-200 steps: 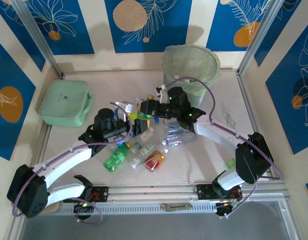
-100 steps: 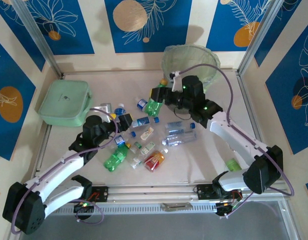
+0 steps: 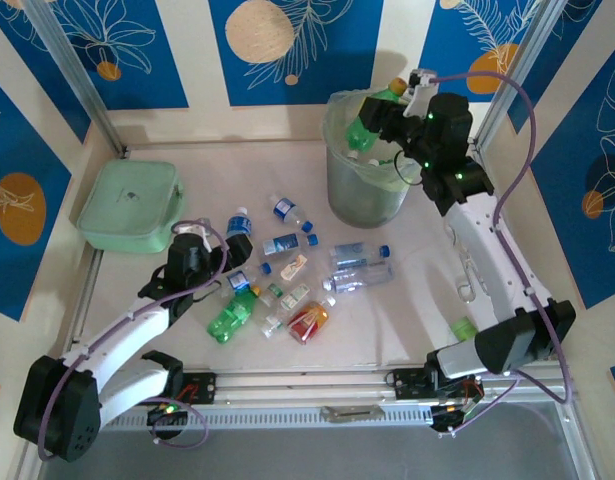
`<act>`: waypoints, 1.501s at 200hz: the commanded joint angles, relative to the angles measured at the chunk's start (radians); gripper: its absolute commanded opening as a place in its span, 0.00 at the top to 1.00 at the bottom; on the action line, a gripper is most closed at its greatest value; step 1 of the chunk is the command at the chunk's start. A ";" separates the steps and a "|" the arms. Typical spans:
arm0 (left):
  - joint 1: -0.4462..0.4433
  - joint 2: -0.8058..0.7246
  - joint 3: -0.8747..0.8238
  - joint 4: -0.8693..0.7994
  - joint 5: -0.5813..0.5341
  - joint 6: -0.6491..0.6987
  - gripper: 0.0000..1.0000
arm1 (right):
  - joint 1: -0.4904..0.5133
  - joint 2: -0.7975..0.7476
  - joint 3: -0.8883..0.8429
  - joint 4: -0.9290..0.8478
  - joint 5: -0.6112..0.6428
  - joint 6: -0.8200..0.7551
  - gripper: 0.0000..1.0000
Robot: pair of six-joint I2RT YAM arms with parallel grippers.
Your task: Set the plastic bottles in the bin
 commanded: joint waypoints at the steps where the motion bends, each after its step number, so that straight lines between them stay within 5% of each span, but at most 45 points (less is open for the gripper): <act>1: 0.005 -0.025 -0.002 -0.018 0.021 -0.008 0.01 | -0.040 0.081 0.063 0.001 0.069 -0.048 0.42; 138: 0.005 -0.096 -0.023 -0.090 -0.007 0.007 0.01 | -0.014 0.477 0.430 -0.330 0.033 -0.138 0.37; 178: 0.005 -0.114 -0.028 -0.100 -0.016 0.004 0.01 | -0.006 0.488 0.487 -0.362 0.049 -0.142 0.15; 245: 0.005 -0.116 -0.031 -0.081 -0.004 0.011 0.01 | -0.009 0.339 0.466 -0.363 -0.026 -0.114 0.08; 300: 0.005 -0.119 -0.033 -0.015 0.031 0.028 0.01 | -0.003 0.036 0.102 -0.298 -0.074 -0.040 0.08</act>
